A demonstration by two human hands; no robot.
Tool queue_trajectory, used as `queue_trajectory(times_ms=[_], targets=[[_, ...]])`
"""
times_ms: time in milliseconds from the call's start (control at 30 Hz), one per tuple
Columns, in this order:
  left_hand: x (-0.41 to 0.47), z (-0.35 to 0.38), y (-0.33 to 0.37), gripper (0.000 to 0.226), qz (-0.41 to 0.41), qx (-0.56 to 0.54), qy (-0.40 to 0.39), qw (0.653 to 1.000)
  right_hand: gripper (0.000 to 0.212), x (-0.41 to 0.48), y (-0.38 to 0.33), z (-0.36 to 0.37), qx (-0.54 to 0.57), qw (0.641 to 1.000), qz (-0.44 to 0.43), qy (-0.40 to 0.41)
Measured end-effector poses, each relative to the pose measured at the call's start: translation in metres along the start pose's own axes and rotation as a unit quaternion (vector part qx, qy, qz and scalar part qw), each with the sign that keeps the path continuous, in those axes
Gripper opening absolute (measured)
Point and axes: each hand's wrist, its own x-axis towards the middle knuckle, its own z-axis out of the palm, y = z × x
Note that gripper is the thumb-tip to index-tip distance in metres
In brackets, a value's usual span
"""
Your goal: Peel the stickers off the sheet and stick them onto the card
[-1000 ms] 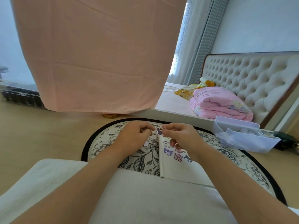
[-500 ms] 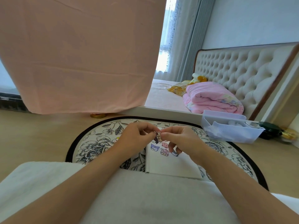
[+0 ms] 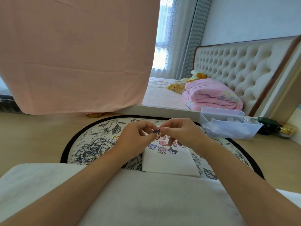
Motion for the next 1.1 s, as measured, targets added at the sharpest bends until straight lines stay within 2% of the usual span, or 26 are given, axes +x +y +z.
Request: queue_trajectory(times_ms=[167,400,567,700,833,1000,1067,1100], targets=[[-0.003,0.002,0.003,0.016,0.002,-0.001,-0.006,1.0,0.004,-0.002,0.0,0.001,-0.027,0.999,-0.029,-0.001],[-0.002,0.002,0.001,0.005,-0.035,-0.029,-0.002,0.999,0.004,-0.004,0.006,0.01,0.049,0.999,-0.001,0.023],[-0.001,0.003,-0.002,0.004,-0.035,-0.01,0.01,0.999,0.016,-0.005,0.004,0.016,-0.033,0.995,-0.061,0.069],[-0.004,0.005,-0.002,0.009,-0.028,-0.003,0.002,1.0,0.013,-0.005,0.005,0.02,-0.14,0.98,-0.091,0.111],[-0.005,0.006,-0.003,0.01,-0.013,0.022,0.016,1.0,0.008,-0.007,0.01,0.024,-0.262,0.936,-0.164,0.167],[-0.005,0.007,-0.004,0.01,0.0,0.033,0.025,0.999,0.013,-0.006,0.016,0.028,-0.335,0.871,-0.26,0.247],[-0.005,0.007,-0.004,0.011,0.001,0.034,0.037,0.999,0.011,-0.006,0.018,0.027,-0.326,0.875,-0.268,0.24],[-0.005,0.006,-0.004,0.012,-0.001,0.035,0.044,0.998,0.009,-0.007,0.016,0.027,-0.299,0.893,-0.254,0.221]])
